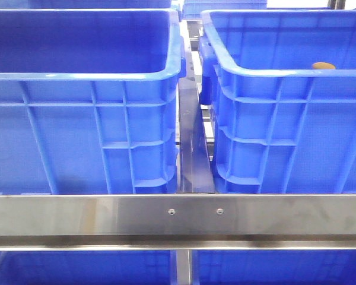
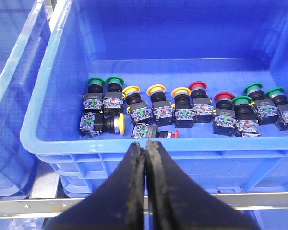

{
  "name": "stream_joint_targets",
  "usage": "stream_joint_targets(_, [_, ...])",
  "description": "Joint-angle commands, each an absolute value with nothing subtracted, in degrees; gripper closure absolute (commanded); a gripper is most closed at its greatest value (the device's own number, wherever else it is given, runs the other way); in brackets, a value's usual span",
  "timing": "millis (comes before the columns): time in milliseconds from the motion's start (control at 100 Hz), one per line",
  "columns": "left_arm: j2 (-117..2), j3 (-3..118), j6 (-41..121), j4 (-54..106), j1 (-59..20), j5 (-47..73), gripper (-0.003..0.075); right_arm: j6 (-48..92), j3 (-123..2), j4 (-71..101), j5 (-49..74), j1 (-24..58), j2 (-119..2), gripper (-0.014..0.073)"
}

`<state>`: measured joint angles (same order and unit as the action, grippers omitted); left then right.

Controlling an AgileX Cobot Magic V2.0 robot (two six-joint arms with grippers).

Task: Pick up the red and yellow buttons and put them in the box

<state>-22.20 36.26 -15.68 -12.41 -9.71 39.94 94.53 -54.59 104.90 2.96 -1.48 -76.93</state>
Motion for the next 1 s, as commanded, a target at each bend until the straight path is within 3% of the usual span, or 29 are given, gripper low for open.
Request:
stream_joint_targets(0, [-22.5,37.7,-16.1,-12.5,-9.6,35.5,0.0739,94.9,-52.0,106.5,6.5,-1.6,-69.0,0.0072])
stream_joint_targets(680, [-22.5,37.7,-16.1,-12.5,-9.6,35.5,0.0739,94.9,-28.0,106.6,9.2,-1.6,-31.7,0.0088])
stream_joint_targets(820, [-22.5,37.7,-16.1,-12.5,-9.6,35.5,0.0739,94.9,-26.2,106.6,9.2,-1.6,-28.9,0.0219])
stream_joint_targets(990, [-22.5,37.7,-16.1,-12.5,-9.6,35.5,0.0739,94.9,-26.1,106.6,9.2,-1.6,-28.7,0.0491])
